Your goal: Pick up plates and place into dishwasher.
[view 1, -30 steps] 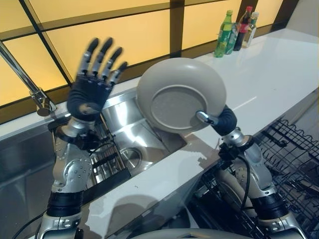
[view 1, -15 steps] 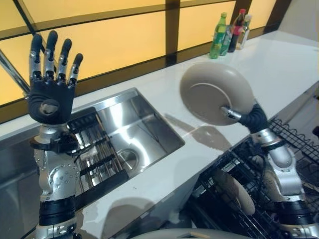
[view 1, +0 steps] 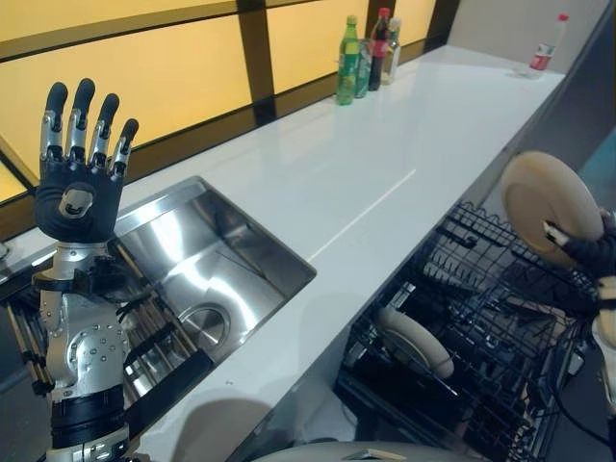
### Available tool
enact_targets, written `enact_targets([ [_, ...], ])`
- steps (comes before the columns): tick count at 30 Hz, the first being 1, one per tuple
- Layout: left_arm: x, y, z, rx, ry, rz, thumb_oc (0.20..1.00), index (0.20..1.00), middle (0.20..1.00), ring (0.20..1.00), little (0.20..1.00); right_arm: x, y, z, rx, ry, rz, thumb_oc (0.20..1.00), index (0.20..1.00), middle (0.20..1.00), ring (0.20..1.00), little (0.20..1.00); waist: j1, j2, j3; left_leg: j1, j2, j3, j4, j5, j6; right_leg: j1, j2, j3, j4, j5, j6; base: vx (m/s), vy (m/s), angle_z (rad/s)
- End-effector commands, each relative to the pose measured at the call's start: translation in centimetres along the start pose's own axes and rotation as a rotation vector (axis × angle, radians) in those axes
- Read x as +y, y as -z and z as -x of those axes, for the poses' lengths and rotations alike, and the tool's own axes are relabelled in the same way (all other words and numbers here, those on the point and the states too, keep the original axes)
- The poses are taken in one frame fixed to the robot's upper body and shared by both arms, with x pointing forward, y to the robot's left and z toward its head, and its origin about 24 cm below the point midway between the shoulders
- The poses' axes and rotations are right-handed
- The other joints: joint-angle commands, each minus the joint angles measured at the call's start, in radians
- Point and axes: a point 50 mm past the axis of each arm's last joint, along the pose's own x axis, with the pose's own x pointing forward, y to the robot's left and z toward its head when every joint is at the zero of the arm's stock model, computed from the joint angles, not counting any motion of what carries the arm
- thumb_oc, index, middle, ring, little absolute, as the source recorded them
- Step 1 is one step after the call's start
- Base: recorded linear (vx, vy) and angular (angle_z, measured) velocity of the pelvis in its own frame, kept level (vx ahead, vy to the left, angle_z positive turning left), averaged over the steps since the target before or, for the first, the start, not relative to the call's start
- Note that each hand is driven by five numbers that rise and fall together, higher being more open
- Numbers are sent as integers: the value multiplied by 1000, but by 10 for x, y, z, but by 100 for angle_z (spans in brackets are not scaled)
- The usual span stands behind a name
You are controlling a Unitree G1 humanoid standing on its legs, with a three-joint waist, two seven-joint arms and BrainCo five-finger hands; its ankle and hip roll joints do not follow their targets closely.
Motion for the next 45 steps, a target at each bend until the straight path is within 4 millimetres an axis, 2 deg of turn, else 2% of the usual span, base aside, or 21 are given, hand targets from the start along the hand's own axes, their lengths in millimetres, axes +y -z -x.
enact_targets([
  [1,14,-9,-3,-1,-19,-22,1000,1000,1000,1000,1000,-24,-10,-13,-41,100,67,200,200,200,200,200,-15,-2,-31,-68,1,-19,38,-27,21,-46,-43,-18,127,-54,62,-67,-93,-9],
  [8,10,-3,-8,43,15,-31,1000,1000,1000,1000,1000,-5,26,-7,142,-81,112,200,200,200,200,200,-5,-4,-14,-77,7,-29,37,-22,8,-40,-40,-28,116,-57,62,-20,-125,-3],
  [16,7,0,-15,72,41,-49,1000,1000,1000,1000,1000,29,44,-3,209,-370,117,200,200,200,200,200,18,3,17,-115,19,-49,73,-14,-7,-54,-23,-43,142,-72,47,-18,-127,2],
  [26,4,3,-19,106,59,-58,1000,1000,1000,1000,1000,47,47,-9,203,-540,178,200,200,200,200,200,58,13,61,-175,42,-80,127,8,-33,-55,4,-71,177,-101,21,-1,-101,9],
  [35,3,6,-19,147,58,-58,1000,1000,1000,1000,1000,54,49,-12,192,-644,436,200,200,200,200,200,79,30,84,-209,58,-100,166,14,-52,-48,12,-77,205,-130,11,50,-81,4],
  [40,1,8,-20,155,71,-53,1000,1000,1000,1000,1000,58,48,-16,193,-722,524,200,200,200,200,200,89,48,111,-250,57,-108,194,26,-60,-63,13,-71,232,-141,7,9,-30,5],
  [45,-2,13,-22,172,76,-51,1000,1000,1000,1000,1000,66,54,-15,210,-791,536,200,200,200,200,200,99,62,129,-274,56,-112,214,33,-65,-69,10,-71,252,-150,5,23,-5,0],
])
